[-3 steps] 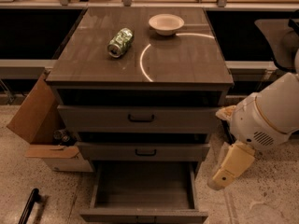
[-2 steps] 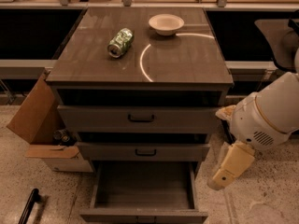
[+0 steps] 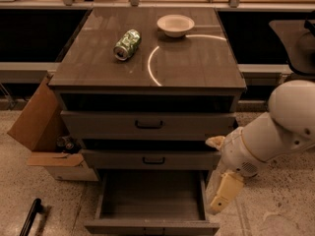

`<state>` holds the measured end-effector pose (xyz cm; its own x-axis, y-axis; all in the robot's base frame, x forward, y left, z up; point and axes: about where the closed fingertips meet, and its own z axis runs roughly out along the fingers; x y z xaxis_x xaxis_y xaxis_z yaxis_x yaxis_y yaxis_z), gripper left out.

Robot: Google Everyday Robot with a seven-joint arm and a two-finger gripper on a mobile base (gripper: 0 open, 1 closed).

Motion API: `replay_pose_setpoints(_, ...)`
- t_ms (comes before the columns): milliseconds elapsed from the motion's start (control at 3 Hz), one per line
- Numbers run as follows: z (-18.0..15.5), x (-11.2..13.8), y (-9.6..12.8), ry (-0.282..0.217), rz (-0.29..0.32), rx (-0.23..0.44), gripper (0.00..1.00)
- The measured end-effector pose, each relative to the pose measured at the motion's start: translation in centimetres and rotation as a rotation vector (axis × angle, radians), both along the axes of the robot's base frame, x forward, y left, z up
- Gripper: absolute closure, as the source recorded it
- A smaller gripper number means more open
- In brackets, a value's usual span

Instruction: Close bottom drawer

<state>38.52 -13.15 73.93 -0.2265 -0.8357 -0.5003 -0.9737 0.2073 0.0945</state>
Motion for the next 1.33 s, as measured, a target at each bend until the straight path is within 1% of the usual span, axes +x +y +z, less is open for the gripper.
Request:
replay_pose_setpoints(333,-5.8,-0.3,1.9,0.047,0.078,0.047,0.0)
replay_pose_setpoints(667,-12.1,-1.1,4.2,0.138,0.12,0.102,0.0)
replay_pose_setpoints(1000,-12.1,-1.1,4.2,0.138,0.12,0.102,0.0)
replay_pose_setpoints(1333,-13.4,-1.2,4.5,0.139,0.14,0.104,0.0)
